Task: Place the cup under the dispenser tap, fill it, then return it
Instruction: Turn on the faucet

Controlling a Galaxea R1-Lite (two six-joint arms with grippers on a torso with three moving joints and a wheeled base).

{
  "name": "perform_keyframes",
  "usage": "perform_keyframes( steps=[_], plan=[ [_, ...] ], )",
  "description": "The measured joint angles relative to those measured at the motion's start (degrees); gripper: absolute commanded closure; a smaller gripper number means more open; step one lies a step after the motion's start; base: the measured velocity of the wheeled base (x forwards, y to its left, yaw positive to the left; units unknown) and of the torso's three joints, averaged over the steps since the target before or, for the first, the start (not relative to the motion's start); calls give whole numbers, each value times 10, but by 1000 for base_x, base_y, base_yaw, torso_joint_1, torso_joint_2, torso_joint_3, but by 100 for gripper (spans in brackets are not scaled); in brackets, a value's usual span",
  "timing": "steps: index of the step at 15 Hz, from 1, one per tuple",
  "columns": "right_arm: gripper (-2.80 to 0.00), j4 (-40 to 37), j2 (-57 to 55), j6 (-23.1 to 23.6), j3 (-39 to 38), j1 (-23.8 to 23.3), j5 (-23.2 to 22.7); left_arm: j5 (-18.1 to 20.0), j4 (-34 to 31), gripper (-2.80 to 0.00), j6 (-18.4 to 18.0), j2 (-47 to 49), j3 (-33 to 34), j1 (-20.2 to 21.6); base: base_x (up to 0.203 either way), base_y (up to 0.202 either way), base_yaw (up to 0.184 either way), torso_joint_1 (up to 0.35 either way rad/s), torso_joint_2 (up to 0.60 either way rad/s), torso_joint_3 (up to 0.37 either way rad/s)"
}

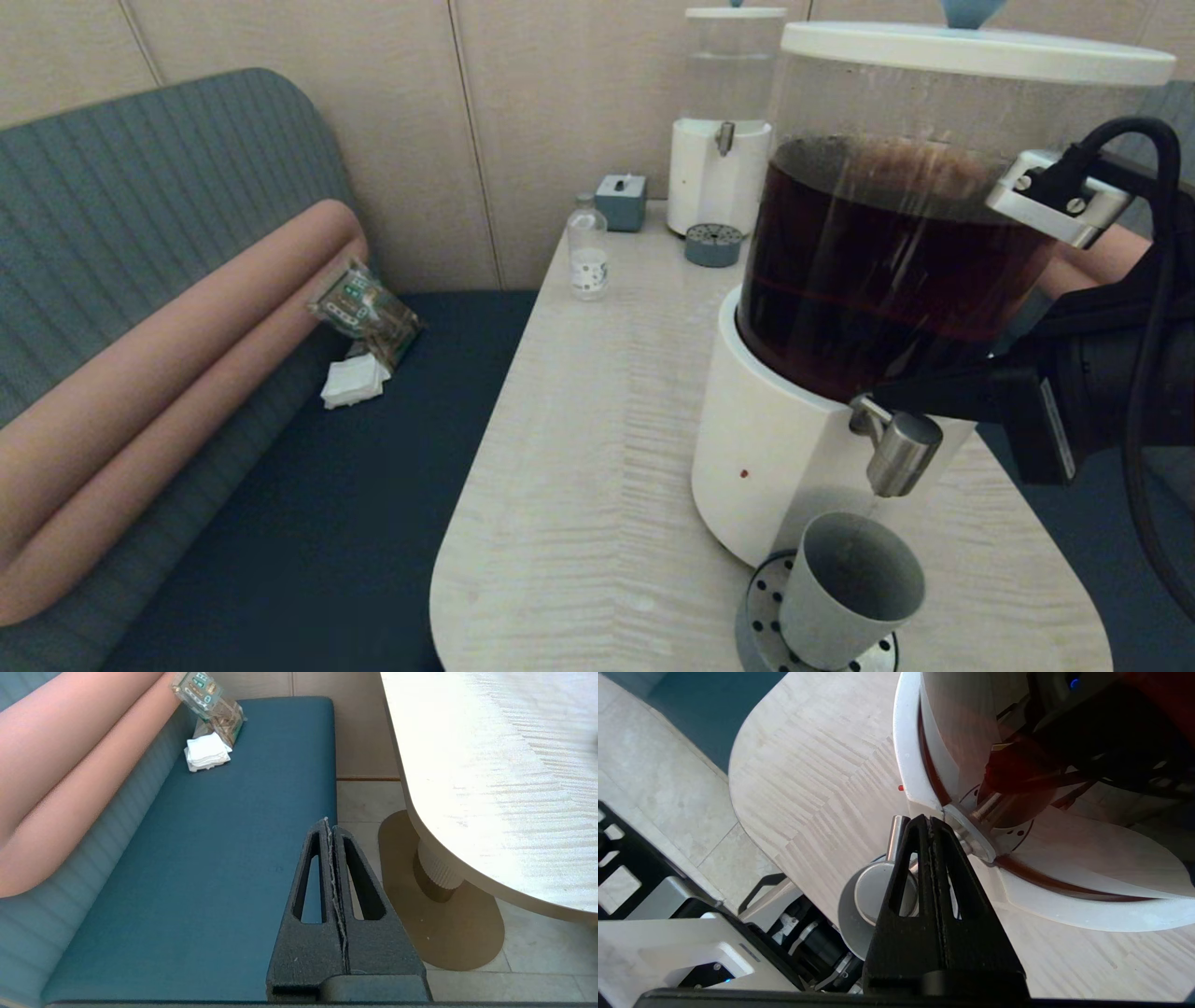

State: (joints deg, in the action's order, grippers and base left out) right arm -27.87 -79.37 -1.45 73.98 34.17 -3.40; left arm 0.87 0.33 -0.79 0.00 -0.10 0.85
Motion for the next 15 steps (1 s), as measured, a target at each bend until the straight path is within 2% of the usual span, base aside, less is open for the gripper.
perform_keyframes(
  steps=[6,15],
  plan=[
    [0,0,3,1,-6,2,-42,0,0,0,0,0,0,0,0,0,0,0,0,0],
    [0,25,9,1,-20,-3,-42,0,0,0,0,0,0,0,0,0,0,0,0,0]
  ],
)
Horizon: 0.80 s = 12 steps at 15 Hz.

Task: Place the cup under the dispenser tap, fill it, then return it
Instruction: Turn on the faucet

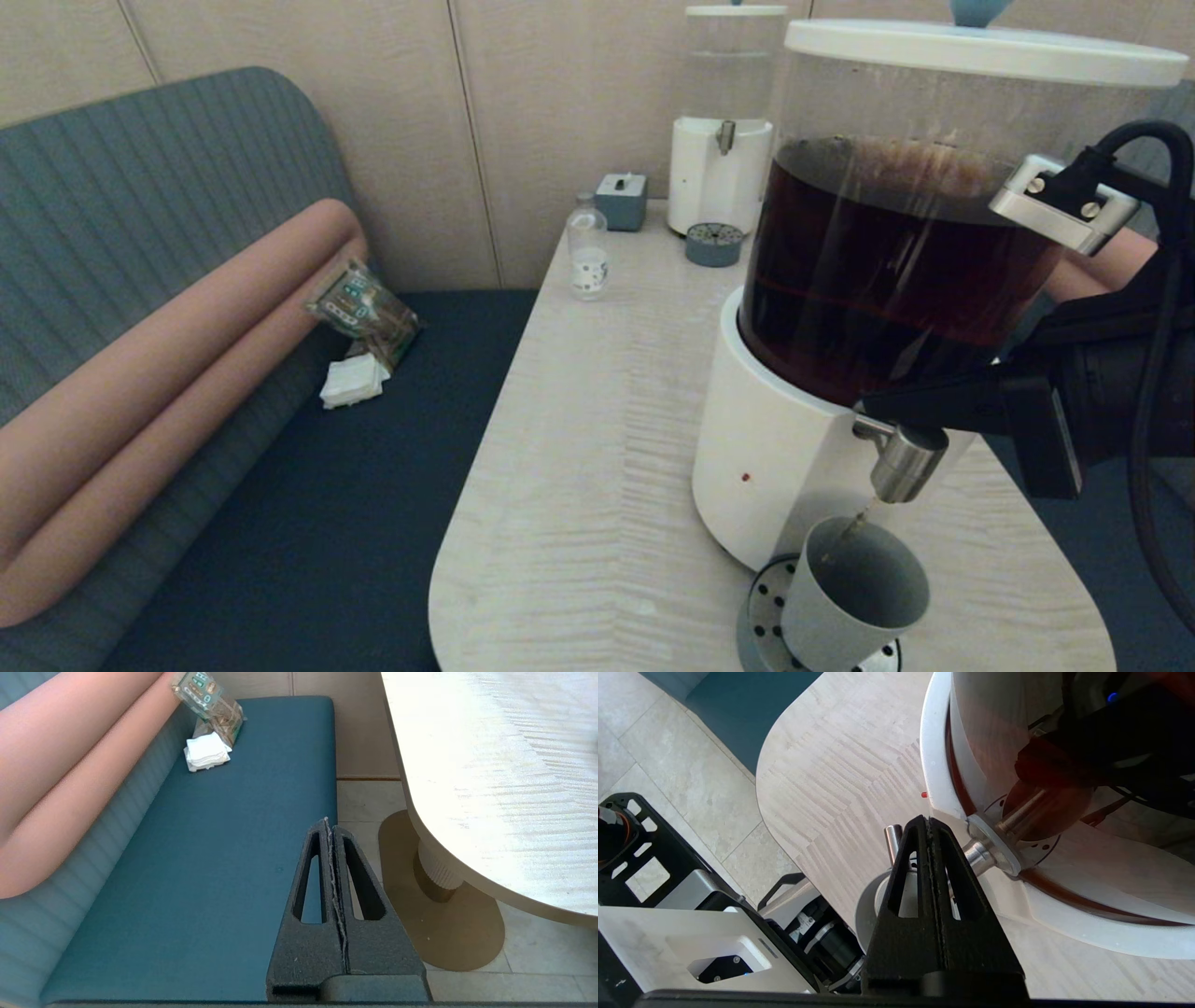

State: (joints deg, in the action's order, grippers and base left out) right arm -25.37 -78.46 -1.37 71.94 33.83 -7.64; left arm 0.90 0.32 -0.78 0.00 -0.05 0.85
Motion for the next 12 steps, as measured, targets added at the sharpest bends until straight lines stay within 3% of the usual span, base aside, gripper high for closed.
perform_keyframes(
  steps=[12],
  plan=[
    [0,22,25,-2,-14,-29,3,0,0,0,0,0,0,0,0,0,0,0,0,0]
  ],
)
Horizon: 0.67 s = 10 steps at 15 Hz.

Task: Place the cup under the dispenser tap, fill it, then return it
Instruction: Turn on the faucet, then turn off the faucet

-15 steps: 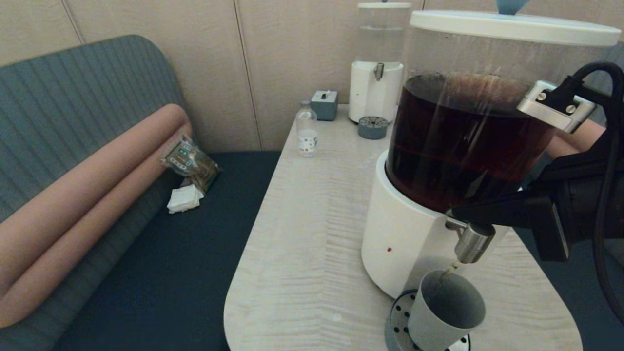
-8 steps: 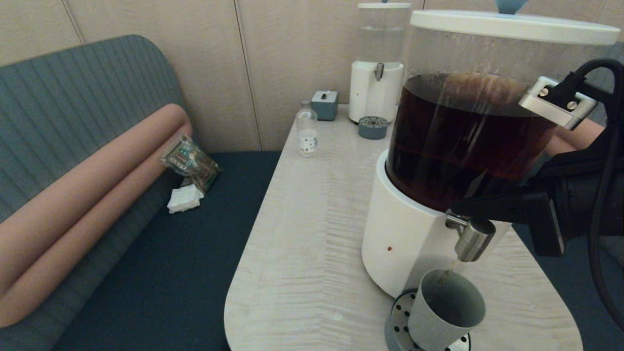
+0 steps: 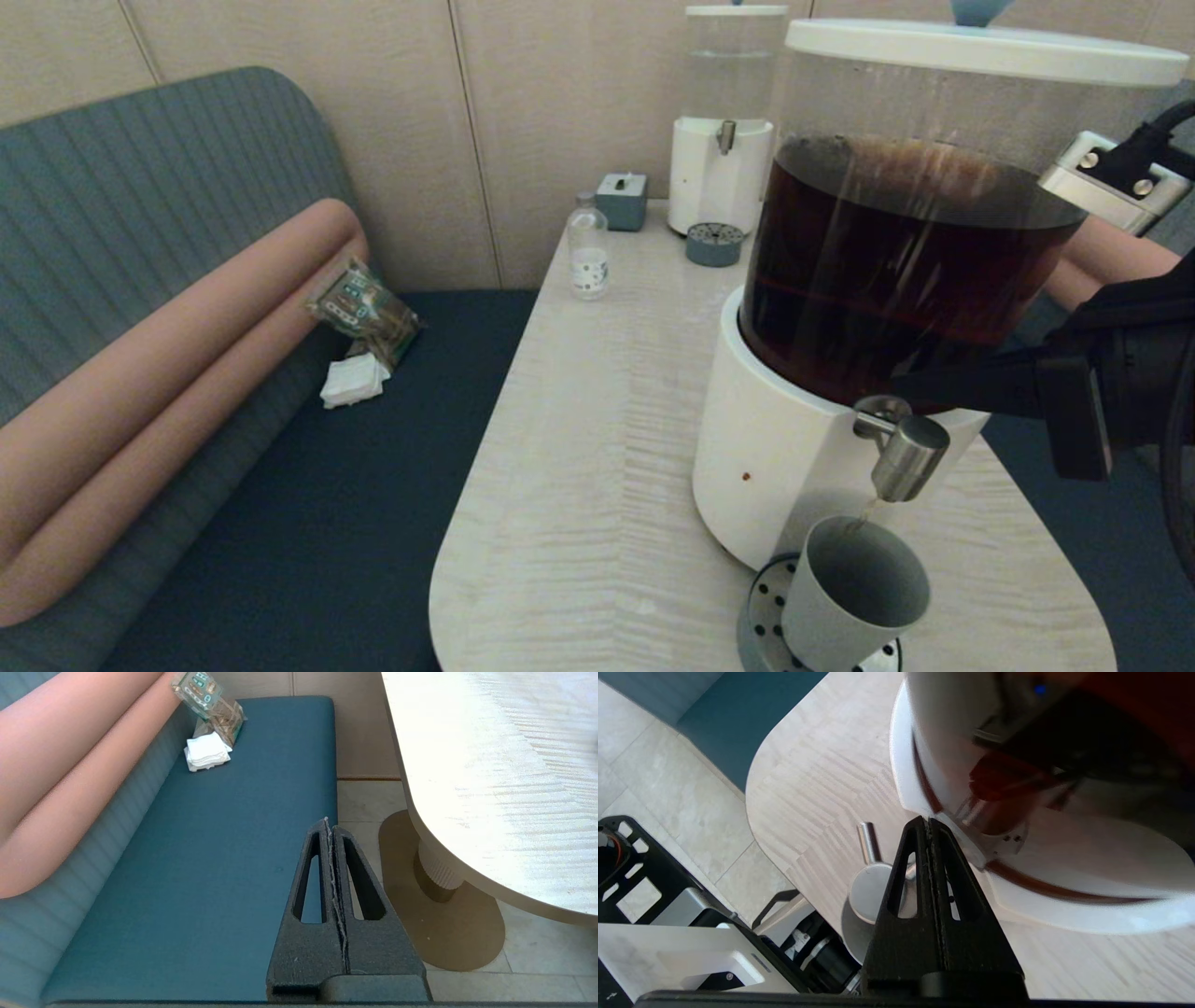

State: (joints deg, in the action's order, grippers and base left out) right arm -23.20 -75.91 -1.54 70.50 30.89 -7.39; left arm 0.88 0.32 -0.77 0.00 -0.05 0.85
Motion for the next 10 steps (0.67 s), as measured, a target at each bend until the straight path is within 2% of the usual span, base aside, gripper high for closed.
perform_keyframes(
  steps=[5,10],
  plan=[
    [0,15,45,4,-28,-24,2,0,0,0,0,0,0,0,0,0,0,0,0,0],
    [0,17,145,5,-88,-44,44,0,0,0,0,0,0,0,0,0,0,0,0,0]
  ],
)
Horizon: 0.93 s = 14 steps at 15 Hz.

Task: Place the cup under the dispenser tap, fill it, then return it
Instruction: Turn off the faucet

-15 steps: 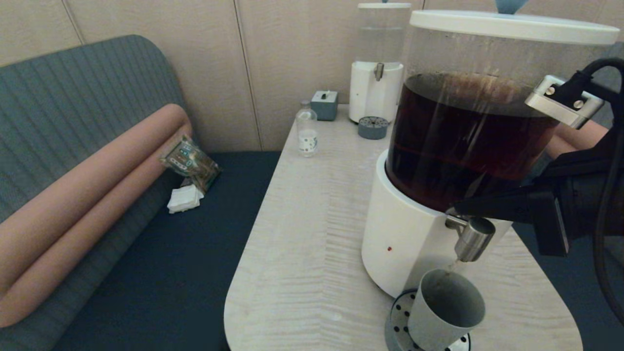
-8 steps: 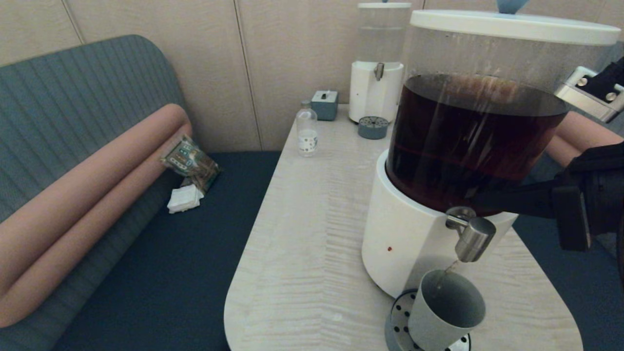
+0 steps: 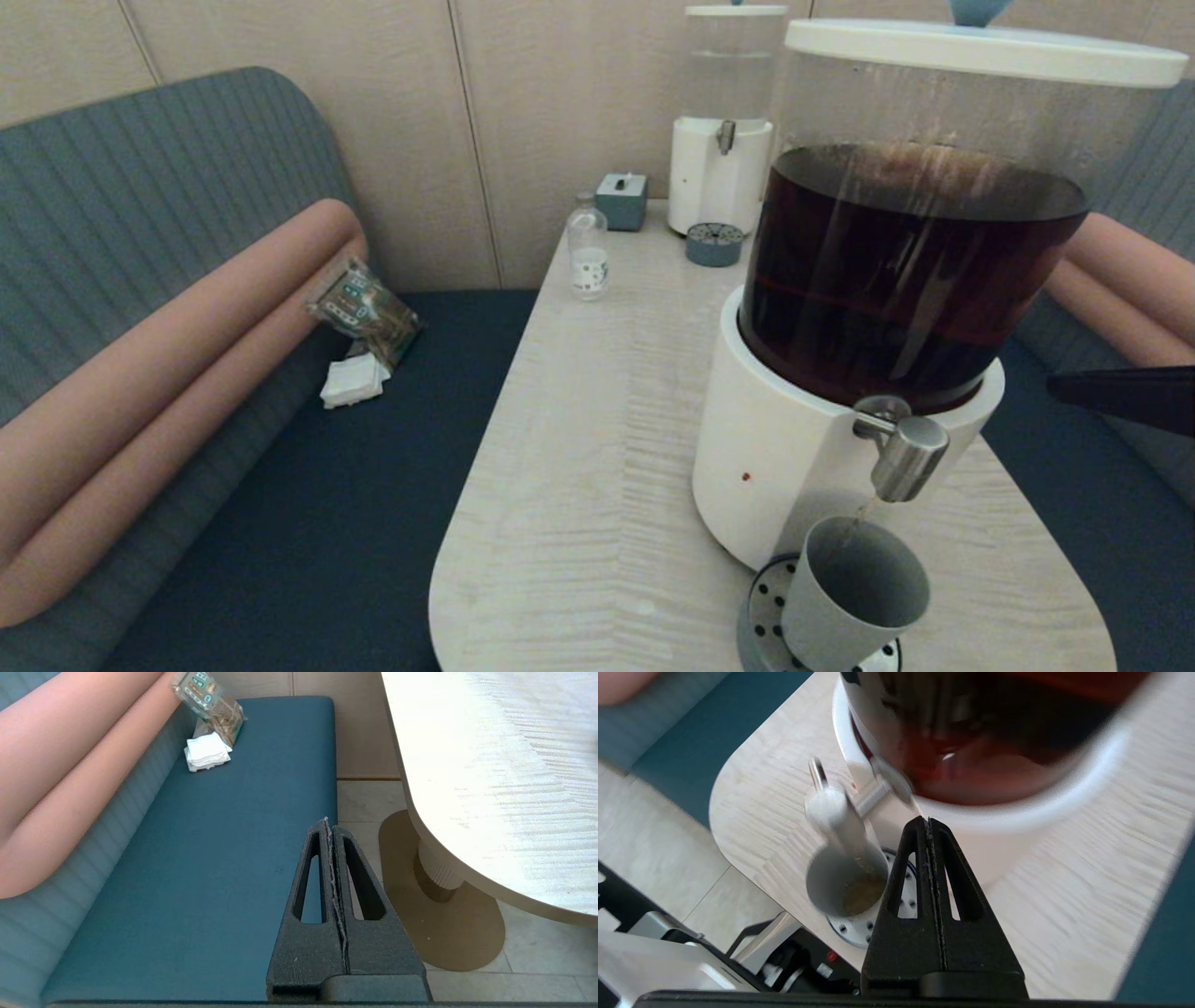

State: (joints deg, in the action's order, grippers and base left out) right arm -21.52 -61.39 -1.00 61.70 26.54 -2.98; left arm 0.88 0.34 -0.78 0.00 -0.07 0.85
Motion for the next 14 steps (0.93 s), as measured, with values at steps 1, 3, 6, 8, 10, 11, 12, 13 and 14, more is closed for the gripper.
perform_keyframes(
  steps=[1,3,6,8,10,11,12,13,14],
  plan=[
    [0,-1,25,0,-15,-1,5,0,0,0,0,0,0,0,0,0,0,0,0,0],
    [0,-2,82,-1,-49,-3,25,0,0,0,0,0,0,0,0,0,0,0,0,0],
    [0,-2,163,-2,-97,-4,70,0,0,0,0,0,0,0,0,0,0,0,0,0],
    [0,-4,215,-4,-125,-6,93,0,0,0,0,0,0,0,0,0,0,0,0,0],
    [0,-6,266,-15,-148,-34,104,0,0,0,0,0,0,0,0,0,0,0,0,0],
    [0,-6,288,-25,-157,-47,107,0,0,0,0,0,0,0,0,0,0,0,0,0],
    [0,-6,310,-35,-165,-65,109,0,0,0,0,0,0,0,0,0,0,0,0,0],
    [0,-6,329,-41,-171,-88,109,0,0,0,0,0,0,0,0,0,0,0,0,0],
    [0,-7,346,-50,-176,-111,109,0,0,0,0,0,0,0,0,0,0,0,0,0]
  ],
)
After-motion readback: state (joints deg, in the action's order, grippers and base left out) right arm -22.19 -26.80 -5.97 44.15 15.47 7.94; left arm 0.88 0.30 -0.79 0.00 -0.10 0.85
